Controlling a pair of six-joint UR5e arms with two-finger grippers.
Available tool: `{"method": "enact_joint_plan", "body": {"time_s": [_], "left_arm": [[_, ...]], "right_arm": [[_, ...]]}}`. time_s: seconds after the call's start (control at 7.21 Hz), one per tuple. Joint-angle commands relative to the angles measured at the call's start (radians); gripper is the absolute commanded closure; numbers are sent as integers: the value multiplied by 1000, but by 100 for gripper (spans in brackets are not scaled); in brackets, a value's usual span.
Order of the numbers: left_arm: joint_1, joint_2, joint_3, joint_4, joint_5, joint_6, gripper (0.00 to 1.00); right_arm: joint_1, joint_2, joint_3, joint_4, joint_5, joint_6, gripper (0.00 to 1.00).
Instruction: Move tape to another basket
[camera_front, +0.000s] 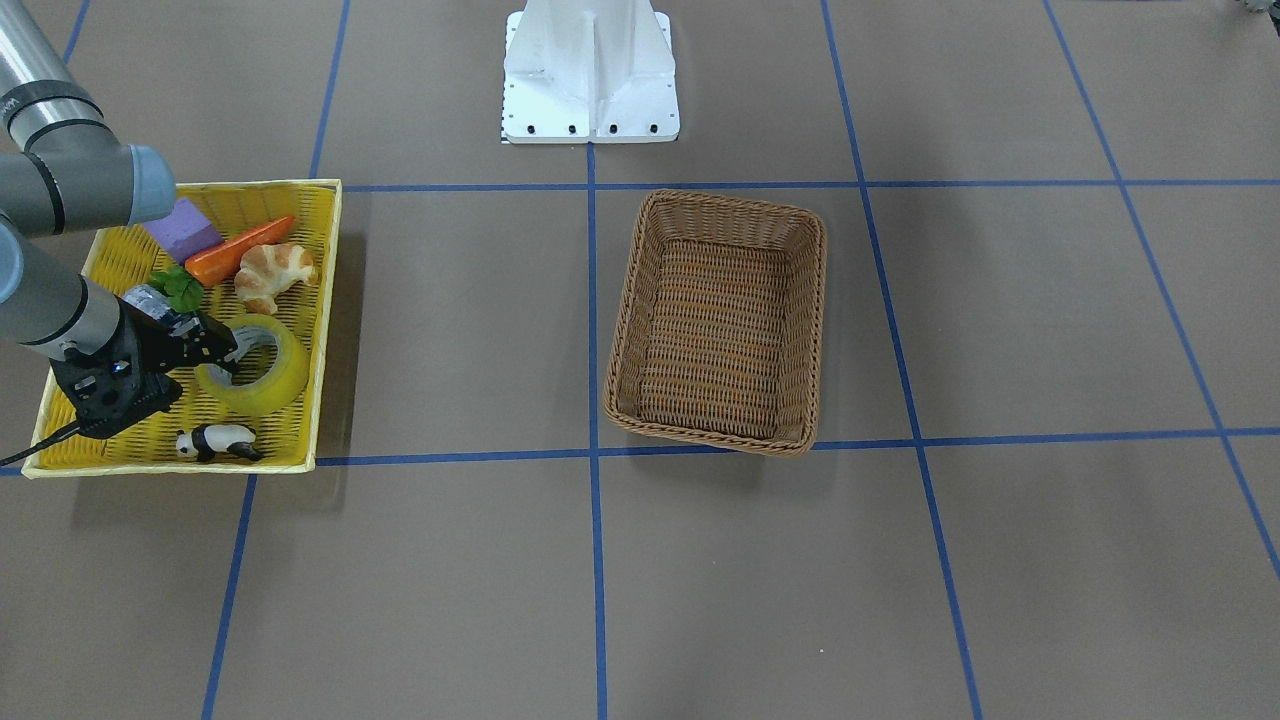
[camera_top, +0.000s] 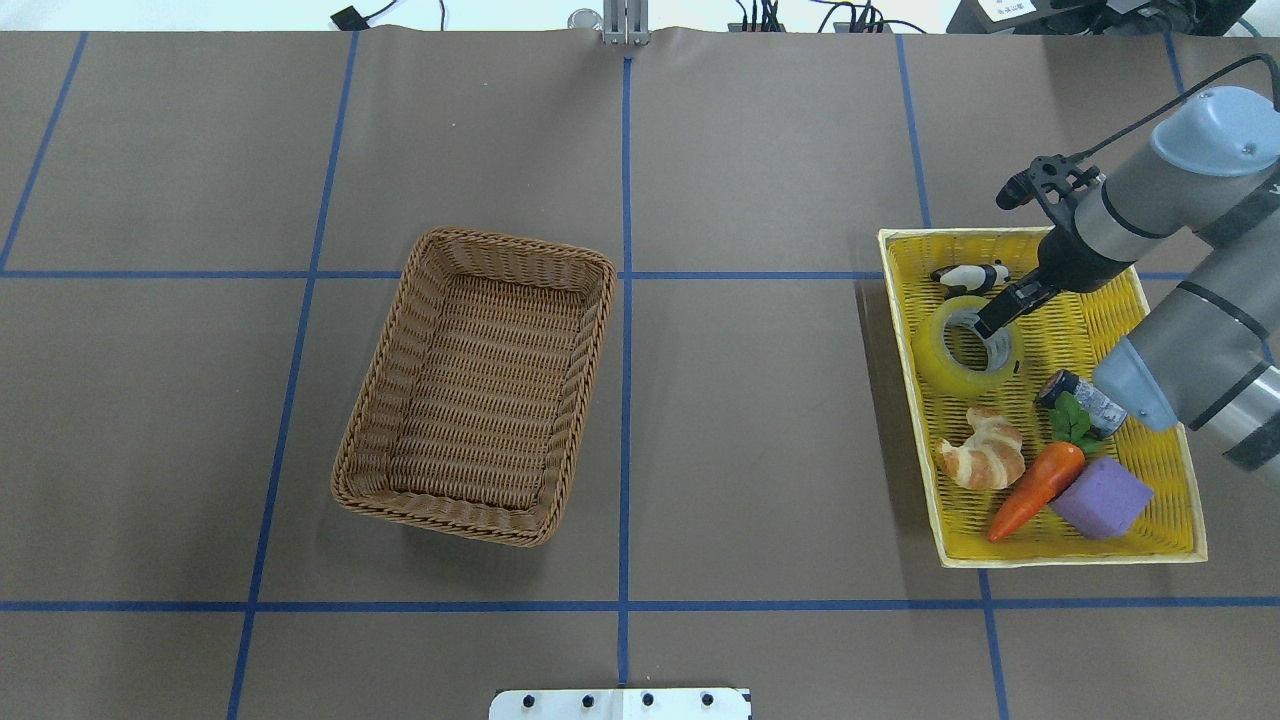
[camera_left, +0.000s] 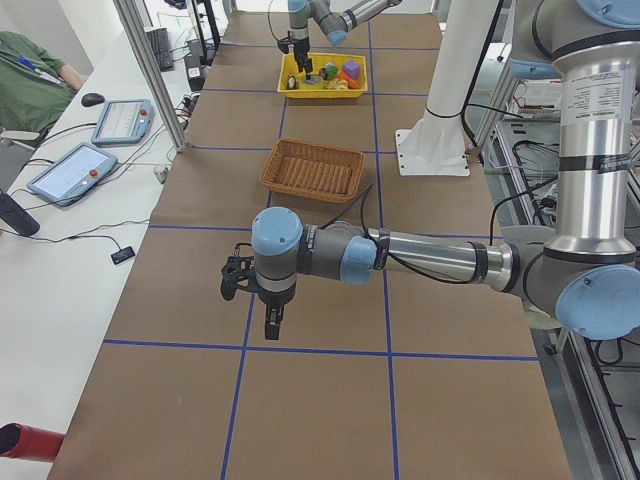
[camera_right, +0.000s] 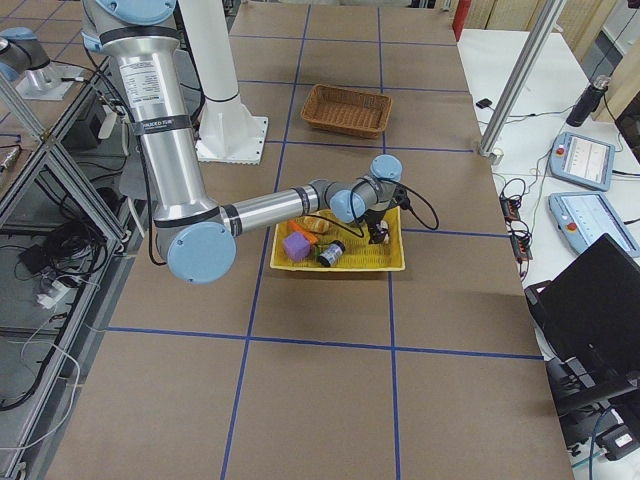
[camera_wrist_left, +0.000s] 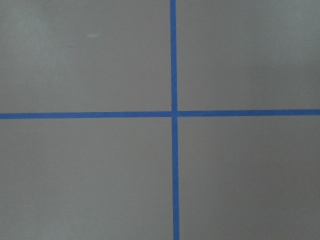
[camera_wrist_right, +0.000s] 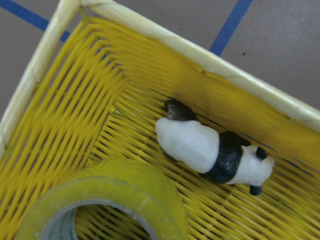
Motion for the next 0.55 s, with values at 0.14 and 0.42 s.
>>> {"method": "enact_joint_plan", "body": {"time_s": [0.14, 0.42], "left_arm": [[0, -1, 0, 0, 0, -1, 1], [0, -1, -1, 0, 0, -3, 1]], "right_arm": [[1, 0, 8, 2, 29, 14, 100], [5, -11, 67, 0, 111, 17, 100]]}}
